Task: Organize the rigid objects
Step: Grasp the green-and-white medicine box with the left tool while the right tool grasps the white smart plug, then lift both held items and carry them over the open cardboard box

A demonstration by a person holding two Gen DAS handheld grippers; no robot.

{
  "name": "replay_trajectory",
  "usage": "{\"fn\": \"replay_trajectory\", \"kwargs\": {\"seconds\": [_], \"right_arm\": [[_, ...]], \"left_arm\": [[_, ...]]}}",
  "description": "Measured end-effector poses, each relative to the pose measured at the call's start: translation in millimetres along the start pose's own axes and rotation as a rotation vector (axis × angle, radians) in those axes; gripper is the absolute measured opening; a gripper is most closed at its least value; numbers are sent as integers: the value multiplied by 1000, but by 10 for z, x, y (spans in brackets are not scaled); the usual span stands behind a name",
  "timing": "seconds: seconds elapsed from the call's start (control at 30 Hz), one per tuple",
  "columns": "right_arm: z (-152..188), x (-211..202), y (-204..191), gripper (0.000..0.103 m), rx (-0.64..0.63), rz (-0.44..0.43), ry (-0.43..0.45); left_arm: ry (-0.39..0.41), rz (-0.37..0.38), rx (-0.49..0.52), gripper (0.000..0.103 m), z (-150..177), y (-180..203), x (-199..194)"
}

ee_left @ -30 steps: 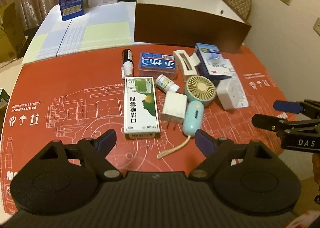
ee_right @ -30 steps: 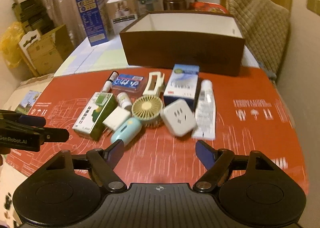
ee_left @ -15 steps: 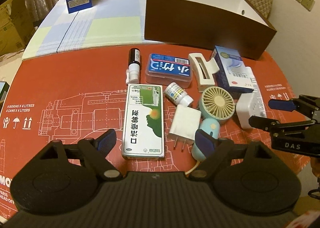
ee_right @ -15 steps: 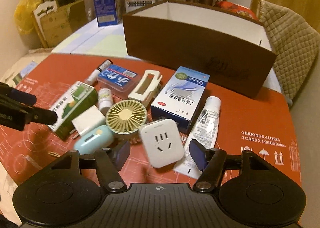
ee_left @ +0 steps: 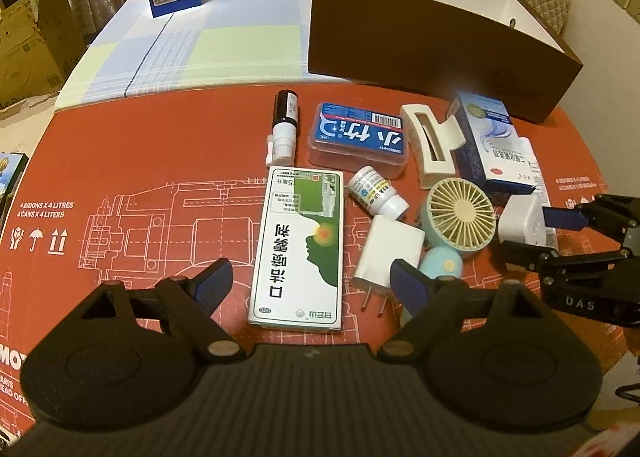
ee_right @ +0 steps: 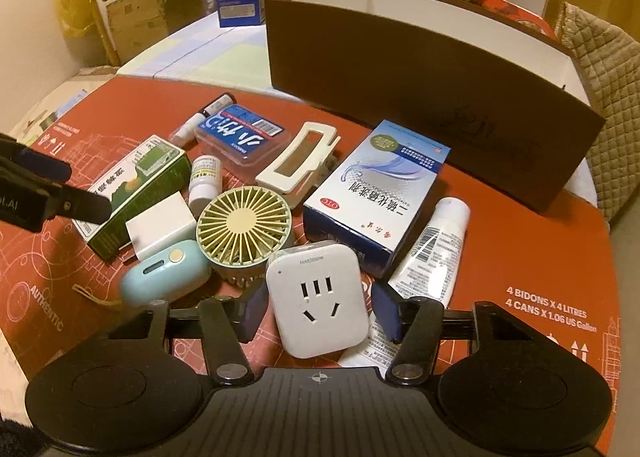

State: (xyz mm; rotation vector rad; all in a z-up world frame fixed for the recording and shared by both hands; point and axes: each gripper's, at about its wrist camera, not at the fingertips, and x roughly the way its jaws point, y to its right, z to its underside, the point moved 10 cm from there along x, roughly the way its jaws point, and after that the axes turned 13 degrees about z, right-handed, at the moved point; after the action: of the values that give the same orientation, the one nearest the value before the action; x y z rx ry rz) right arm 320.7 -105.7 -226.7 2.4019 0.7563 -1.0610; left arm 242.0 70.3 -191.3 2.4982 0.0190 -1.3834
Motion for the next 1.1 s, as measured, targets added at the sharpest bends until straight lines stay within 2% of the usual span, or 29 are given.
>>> {"fn": "replay_trajectory", "kwargs": {"seconds": [0.27,0.37,0.5,0.73,0.87,0.93,1.0,1.1], "right_arm": [[13,-20,-15,47,6,8,2],[18,-57,-3,46,44,13,-9],[26,-118,50,46,101,46,-36],[0,-225,225,46,220,115,-55],[15,-272,316,46,271,140,-64],[27,-281,341,46,283,150,-70],[30,-284,368,46,295,155,-74],[26,-297,383,46,303,160,-75]], "left_arm": [[-38,6,41,83,-27,-48,100],[-50,21,54,82,-75,-93,125],[-89,43,79,72,-134,-114,215],[-129,65,111,72,-188,-125,377],[-144,66,112,69,-221,-170,443],[-154,68,115,65,-230,-177,477],[-163,72,115,56,-228,-179,501],[-167,73,116,53,-220,-176,521]]}}
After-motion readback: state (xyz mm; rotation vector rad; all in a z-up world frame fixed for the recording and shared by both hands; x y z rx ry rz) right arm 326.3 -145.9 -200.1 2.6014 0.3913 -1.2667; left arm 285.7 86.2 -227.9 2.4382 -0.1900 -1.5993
